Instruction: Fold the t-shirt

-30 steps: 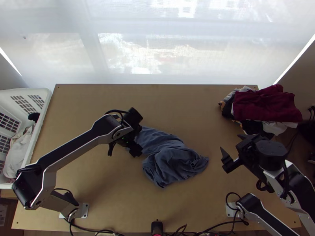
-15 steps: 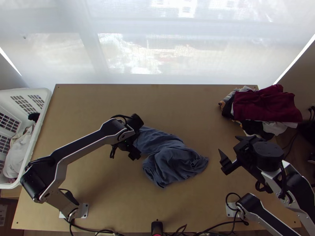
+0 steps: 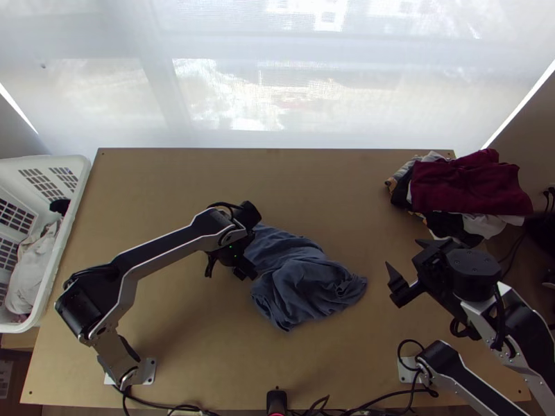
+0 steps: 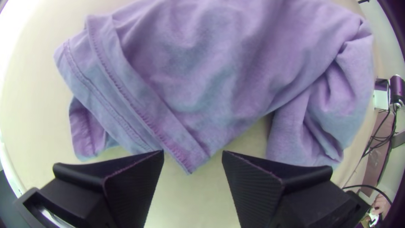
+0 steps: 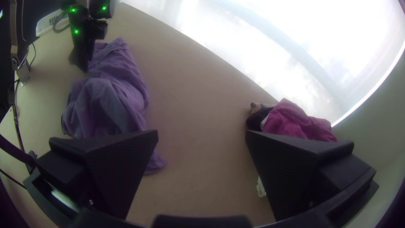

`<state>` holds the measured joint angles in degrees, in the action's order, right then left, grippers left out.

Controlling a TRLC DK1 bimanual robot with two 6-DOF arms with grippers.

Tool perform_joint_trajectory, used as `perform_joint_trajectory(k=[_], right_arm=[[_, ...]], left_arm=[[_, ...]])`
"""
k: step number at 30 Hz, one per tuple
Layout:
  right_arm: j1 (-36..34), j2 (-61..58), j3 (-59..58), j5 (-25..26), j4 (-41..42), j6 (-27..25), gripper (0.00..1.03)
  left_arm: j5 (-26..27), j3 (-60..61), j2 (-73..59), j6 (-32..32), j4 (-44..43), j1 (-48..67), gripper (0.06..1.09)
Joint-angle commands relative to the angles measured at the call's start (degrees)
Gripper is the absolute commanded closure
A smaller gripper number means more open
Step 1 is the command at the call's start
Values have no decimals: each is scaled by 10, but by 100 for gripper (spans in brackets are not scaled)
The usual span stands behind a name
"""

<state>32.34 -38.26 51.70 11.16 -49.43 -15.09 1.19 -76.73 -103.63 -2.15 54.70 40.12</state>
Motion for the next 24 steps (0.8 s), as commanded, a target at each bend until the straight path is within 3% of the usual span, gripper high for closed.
perform_joint_trajectory(k=[1,7,15,24], right_arm=[[-1,-6,2,0,0,-1,6],[6,-10,-6,0,0,-4,6],[69,-11,-108,-1,6,-20,6],[82,-72,-158,-96,91,10,6]], left_arm=[[35,-1,-24,-2,-17,-7,60],[39,-6,-29,2,-22,-9,103],[39,-5,-17,1,-19,-13,105],[39,7,13,-1,-17,-20,105]])
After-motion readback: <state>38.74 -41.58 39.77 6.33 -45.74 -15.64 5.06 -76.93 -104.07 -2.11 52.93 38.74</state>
